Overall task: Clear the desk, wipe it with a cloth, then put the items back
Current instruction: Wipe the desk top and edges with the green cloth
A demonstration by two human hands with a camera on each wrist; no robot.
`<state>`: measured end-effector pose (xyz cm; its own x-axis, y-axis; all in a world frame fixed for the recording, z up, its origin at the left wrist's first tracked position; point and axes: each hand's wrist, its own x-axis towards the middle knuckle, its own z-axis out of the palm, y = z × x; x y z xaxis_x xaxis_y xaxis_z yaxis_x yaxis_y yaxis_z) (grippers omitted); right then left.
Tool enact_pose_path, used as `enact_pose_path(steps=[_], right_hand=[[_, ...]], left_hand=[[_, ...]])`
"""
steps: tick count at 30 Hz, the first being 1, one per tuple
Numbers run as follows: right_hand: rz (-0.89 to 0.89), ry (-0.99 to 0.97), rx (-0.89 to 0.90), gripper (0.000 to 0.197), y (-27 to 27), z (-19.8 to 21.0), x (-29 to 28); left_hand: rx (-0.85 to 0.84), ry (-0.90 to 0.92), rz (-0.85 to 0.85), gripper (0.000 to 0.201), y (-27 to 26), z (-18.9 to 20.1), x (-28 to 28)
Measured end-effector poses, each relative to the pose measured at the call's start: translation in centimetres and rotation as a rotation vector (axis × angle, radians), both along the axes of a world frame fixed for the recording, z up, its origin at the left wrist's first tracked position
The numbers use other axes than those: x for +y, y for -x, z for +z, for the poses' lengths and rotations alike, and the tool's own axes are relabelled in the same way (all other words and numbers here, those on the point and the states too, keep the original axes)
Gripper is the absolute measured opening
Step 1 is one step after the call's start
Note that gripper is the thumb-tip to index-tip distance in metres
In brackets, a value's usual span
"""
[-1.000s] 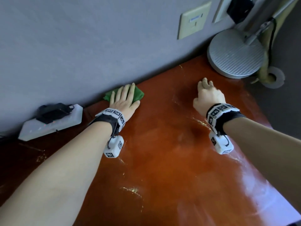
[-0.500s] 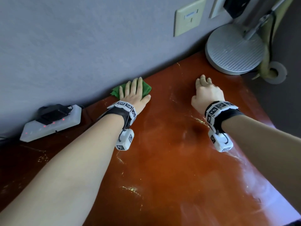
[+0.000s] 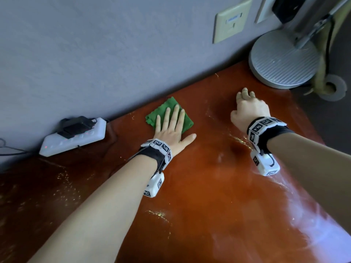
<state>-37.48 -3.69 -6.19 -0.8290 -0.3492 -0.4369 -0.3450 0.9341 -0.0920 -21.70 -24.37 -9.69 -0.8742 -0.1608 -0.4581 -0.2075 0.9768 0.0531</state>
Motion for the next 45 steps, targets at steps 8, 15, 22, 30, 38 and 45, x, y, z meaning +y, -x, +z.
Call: enact_pose_path(steps=[8,15,22,30,38,45], right_hand=[[-0.076,0.095,-0.085,0.068,-0.5,2.0,-0.3],[0.293,0.366,-0.028,0.065,-6.7,2.6,-4.8],[0.546,0.175,-0.208,0.072,-16.8,0.0,-10.8],[0.528,0.109,-0.082,0.071,-16.9,-2.1,-13.4],[0.248,0.198,-0.106,0.079,-17.3,-2.7,-18.4],[0.252,0.207,-0.081,0.081,-16.1,-3.0,-23.2]], left_hand=[[0.004,-0.219,0.087,0.075,-2.9,1.8,2.1],[0.205,-0.22,0.237,0.055,-6.5,3.4,-0.8],[0.29,0.037,0.615,0.044,-16.8,3.4,-7.1],[0.31,0.134,0.582,0.044,-22.5,3.2,-13.5],[0.301,0.2,0.403,0.04,-20.7,3.1,-17.2],[0.196,0.299,0.239,0.032,-20.8,3.3,-20.1]])
